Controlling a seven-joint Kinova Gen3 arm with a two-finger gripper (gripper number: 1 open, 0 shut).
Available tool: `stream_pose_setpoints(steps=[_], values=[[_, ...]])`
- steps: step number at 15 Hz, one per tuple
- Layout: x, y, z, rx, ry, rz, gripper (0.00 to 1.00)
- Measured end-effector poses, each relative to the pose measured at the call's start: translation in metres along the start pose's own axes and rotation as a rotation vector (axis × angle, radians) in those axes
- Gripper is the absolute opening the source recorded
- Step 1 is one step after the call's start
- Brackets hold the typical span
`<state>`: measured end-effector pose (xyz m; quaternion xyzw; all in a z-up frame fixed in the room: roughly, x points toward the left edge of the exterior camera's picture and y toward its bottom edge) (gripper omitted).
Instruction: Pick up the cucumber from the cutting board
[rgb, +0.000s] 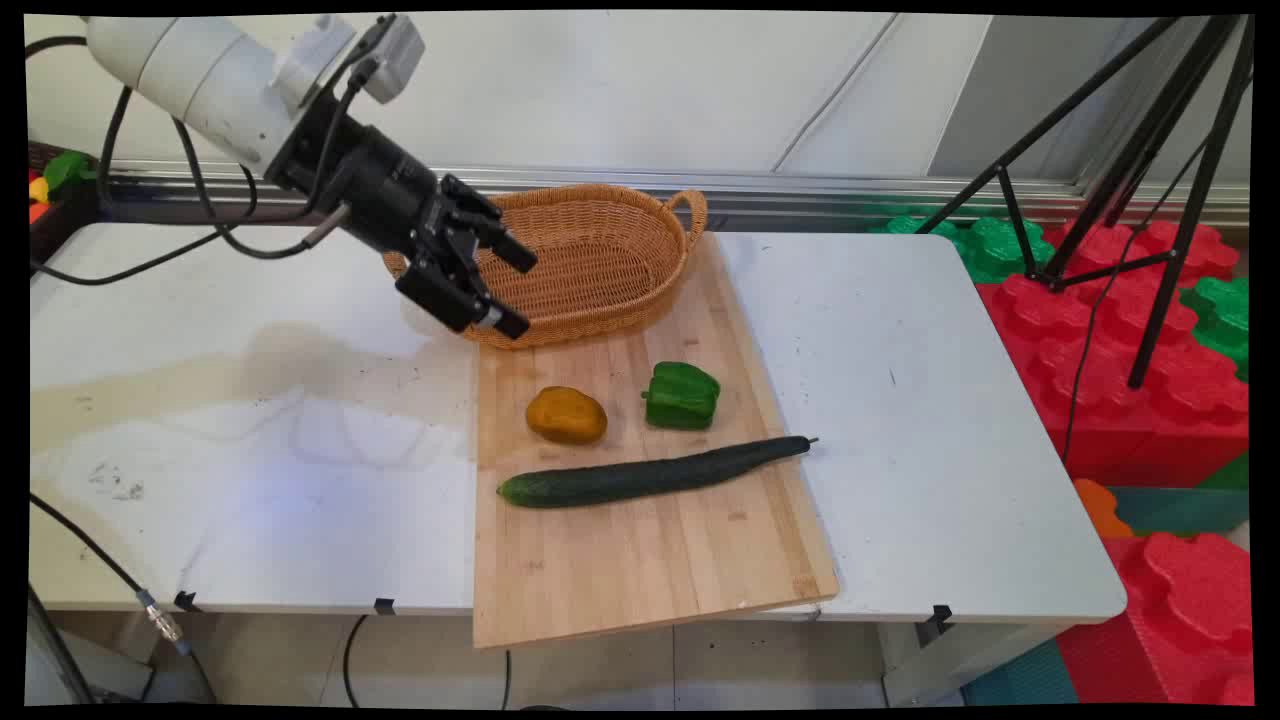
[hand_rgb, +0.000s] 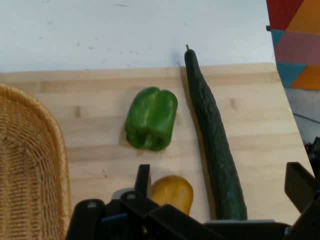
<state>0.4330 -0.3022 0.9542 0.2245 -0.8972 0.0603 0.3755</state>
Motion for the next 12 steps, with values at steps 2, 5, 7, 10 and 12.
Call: stream_pose_setpoints(steps=[2,5,7,10,12], values=[[-0.007,0.007,0.007,-0.008,-0.025,0.011,1.0],[-0.015,0.016,0.02,-0.019,-0.055,0.019,1.0],[-0.02,0.025,0.034,-0.03,-0.076,0.026,1.0],[-0.022,0.033,0.051,-0.037,-0.095,0.038,1.0],[-0.022,0.037,0.062,-0.038,-0.105,0.045,1.0]])
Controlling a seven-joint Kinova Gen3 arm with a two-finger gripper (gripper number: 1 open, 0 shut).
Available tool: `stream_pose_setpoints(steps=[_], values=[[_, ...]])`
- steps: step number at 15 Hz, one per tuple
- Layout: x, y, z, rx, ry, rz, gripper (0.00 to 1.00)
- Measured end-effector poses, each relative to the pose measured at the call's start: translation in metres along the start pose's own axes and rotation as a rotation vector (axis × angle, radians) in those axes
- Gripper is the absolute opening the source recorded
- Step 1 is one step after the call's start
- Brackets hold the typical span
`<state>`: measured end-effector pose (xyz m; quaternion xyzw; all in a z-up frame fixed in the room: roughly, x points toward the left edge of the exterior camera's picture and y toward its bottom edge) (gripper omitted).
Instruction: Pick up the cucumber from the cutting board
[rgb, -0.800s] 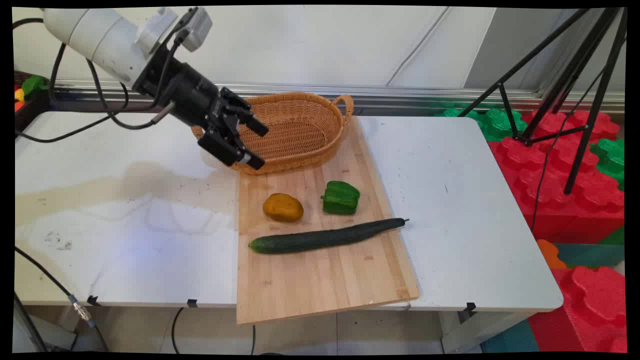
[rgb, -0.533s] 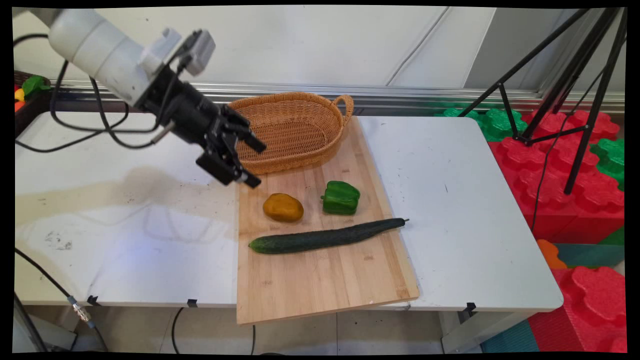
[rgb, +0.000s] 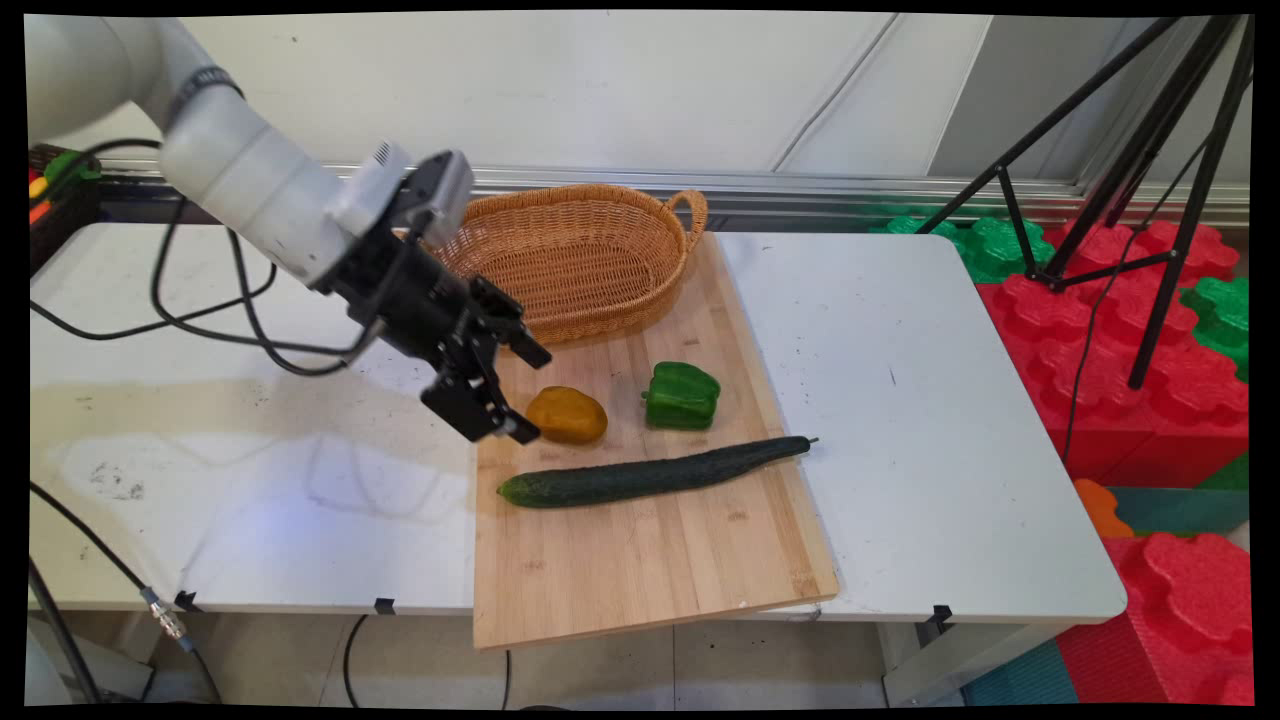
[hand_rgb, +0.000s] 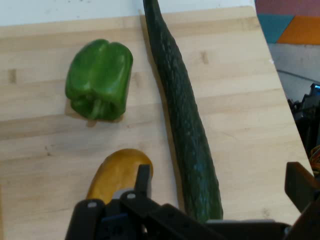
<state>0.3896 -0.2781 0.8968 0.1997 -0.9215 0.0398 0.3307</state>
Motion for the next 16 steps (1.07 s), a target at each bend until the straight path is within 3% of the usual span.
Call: stream_pose_setpoints(steps=[16], values=[[0.039,0.006,0.122,0.023,-0.094,0.036,1.0]])
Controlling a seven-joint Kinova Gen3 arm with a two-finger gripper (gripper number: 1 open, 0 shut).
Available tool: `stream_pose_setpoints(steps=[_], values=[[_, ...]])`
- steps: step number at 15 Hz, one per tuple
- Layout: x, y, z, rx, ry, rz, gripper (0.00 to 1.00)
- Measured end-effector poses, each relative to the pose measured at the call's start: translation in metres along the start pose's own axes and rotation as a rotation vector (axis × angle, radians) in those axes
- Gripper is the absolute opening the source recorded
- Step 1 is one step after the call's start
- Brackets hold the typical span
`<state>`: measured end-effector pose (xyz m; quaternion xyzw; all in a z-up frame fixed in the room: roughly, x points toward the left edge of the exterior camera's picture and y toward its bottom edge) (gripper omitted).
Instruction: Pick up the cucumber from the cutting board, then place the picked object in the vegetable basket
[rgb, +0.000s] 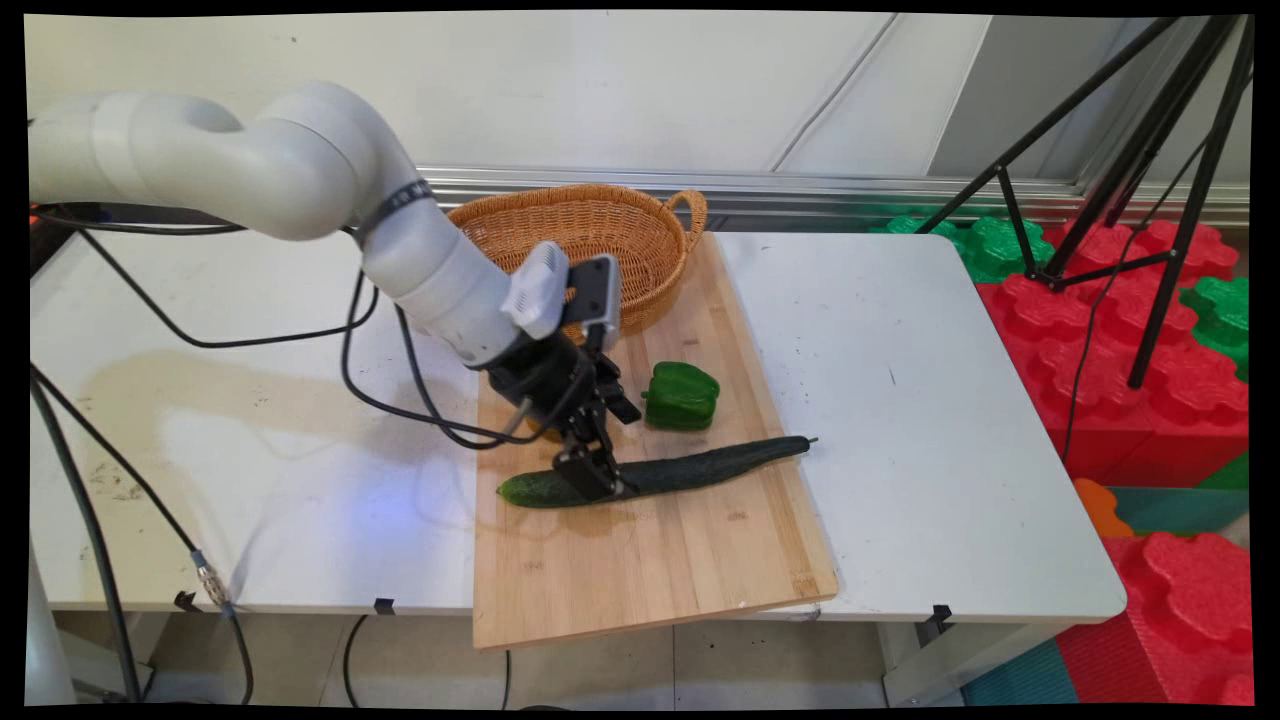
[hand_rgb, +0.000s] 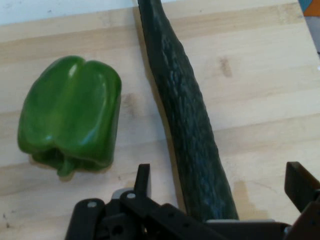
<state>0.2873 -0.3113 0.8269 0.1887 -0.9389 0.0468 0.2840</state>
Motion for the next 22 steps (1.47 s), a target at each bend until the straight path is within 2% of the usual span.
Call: stream_pose_setpoints(steps=[7,16,17,22], values=[[0.011,0.002,0.035,0.003,-0.037,0.037,1.0],[0.013,0.001,0.053,0.024,-0.062,0.062,1.0],[0.012,0.0,0.054,0.026,-0.064,0.064,0.0],[0.012,0.001,0.056,0.035,-0.07,0.07,0.0]])
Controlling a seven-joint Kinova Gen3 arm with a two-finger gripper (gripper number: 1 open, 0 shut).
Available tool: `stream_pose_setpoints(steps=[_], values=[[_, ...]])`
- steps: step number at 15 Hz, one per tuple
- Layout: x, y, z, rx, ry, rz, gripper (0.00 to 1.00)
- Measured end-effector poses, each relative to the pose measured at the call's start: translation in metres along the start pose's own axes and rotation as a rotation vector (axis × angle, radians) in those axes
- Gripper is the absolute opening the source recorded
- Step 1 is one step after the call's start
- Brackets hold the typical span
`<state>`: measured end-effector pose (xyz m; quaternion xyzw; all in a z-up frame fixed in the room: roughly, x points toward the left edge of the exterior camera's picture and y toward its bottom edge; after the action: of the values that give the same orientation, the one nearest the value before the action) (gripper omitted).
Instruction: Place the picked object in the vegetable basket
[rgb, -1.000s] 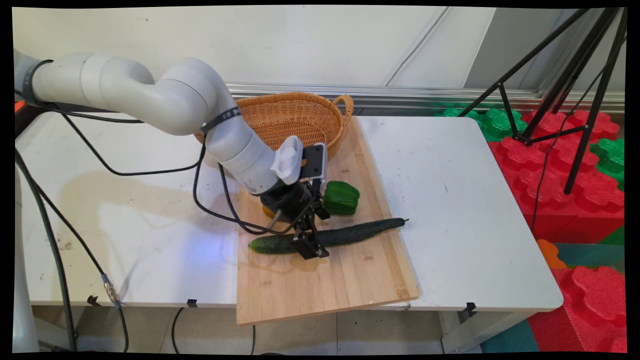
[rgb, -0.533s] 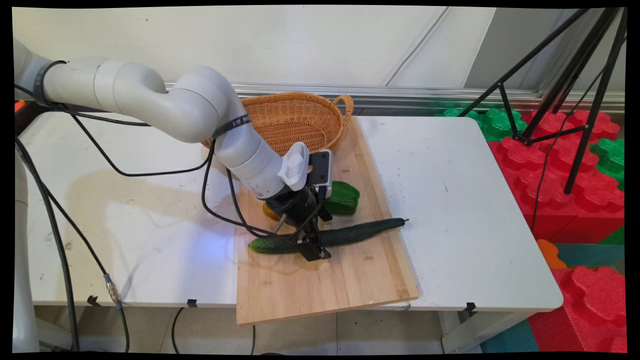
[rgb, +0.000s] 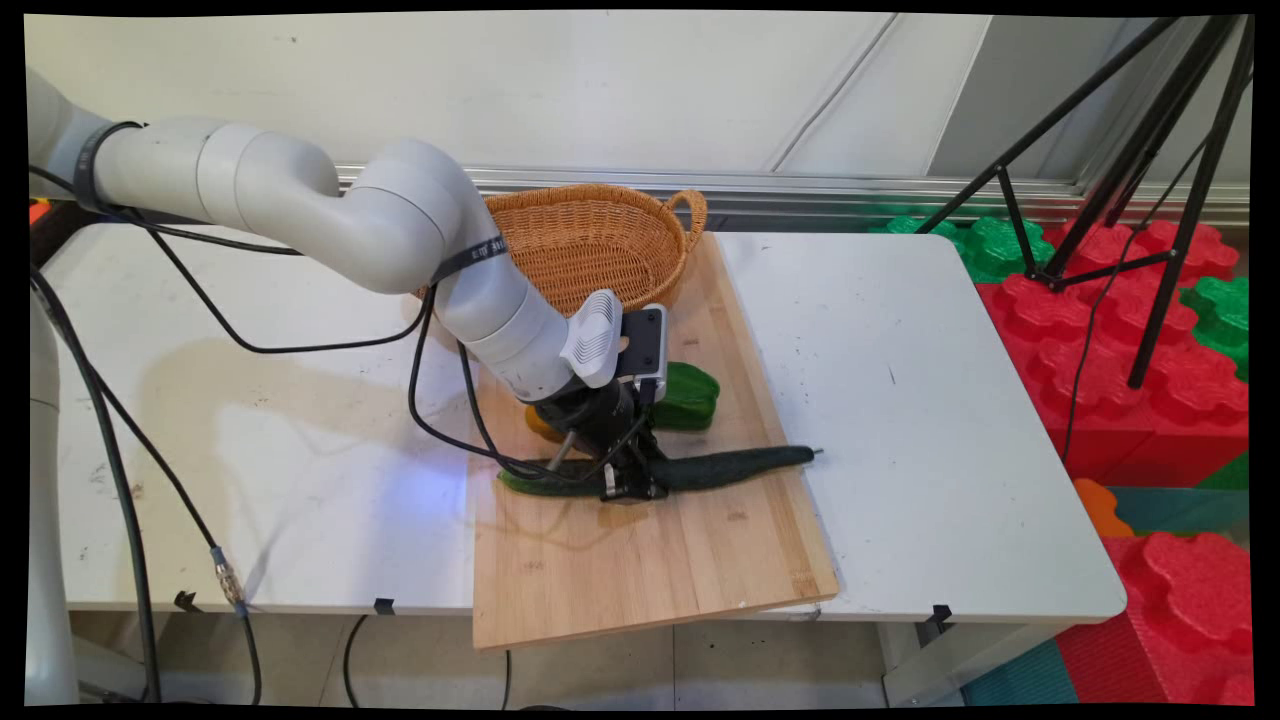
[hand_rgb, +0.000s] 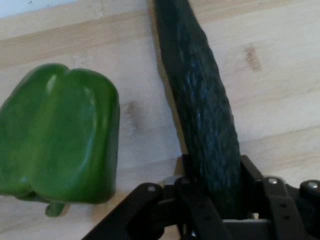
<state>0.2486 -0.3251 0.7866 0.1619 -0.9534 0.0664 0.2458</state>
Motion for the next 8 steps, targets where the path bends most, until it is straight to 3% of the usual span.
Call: stream_pose_setpoints(steps=[8], values=[[0.0015,0.0045,-0.0088,0.021,0.018,-0.008,0.0]])
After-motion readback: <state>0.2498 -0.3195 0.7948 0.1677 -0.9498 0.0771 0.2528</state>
